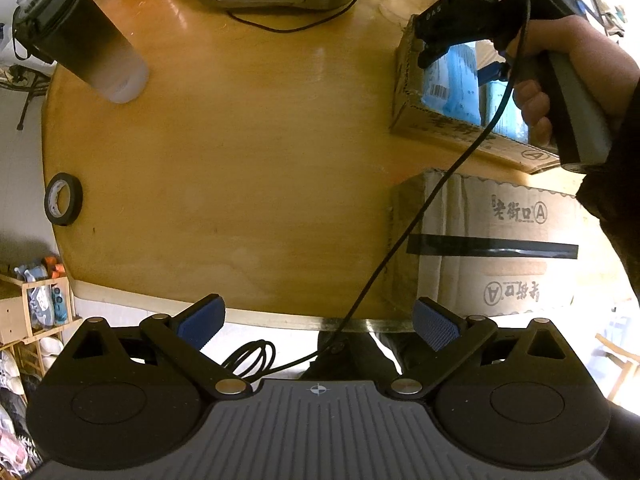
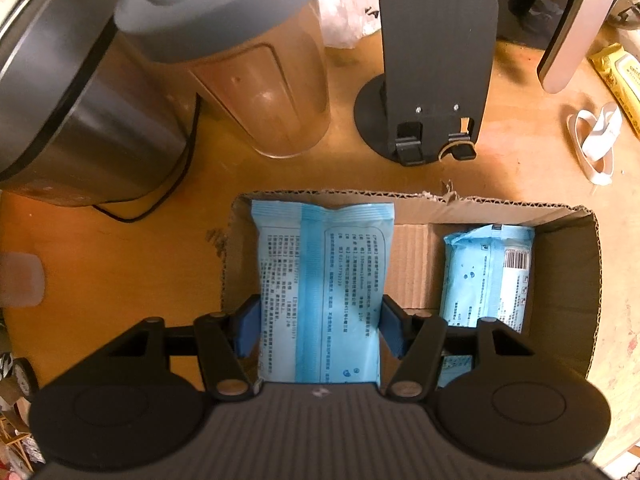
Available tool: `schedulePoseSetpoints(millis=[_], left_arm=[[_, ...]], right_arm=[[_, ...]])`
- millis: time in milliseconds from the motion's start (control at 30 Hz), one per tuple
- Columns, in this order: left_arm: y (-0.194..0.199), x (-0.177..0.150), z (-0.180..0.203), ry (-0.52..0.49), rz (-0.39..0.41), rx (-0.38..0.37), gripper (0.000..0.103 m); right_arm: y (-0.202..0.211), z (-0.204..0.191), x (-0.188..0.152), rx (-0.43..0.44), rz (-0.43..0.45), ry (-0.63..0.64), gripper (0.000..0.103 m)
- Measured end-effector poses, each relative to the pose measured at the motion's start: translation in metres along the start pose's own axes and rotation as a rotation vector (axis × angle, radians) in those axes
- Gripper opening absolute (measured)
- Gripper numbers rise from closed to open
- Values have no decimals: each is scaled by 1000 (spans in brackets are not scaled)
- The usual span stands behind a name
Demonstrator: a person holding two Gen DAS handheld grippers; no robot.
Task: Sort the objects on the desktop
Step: 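Open the right gripper to release the smaller packet in the box, then raise the open right gripper and withdraw it from the box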
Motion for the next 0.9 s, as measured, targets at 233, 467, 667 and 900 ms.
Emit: schedulePoseSetpoints(millis=[233, 467, 667, 900], left_arm=[[0, 0, -1, 5, -5, 5, 103], [0, 0, 0, 5, -8, 7, 103], [1, 0, 2, -1, -5, 9, 103], [2, 0, 4, 0, -3, 13, 103]], right_arm=[[-13, 3, 0, 4, -23, -25, 95], [-13, 7, 0, -21, -13, -20, 103], [-10, 5, -1, -21, -10, -4, 103], [-10, 3, 0, -11, -8, -1, 103]])
Point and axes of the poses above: each gripper's, at about its wrist camera, not at the fingertips, and y roughly against the way its jaws point, z to its right, x to its top, the point moved 7 cm from there along -y, roughly the way its jaws point, and after that the axes turned 9 degrees about y, right-handed, at the moved point
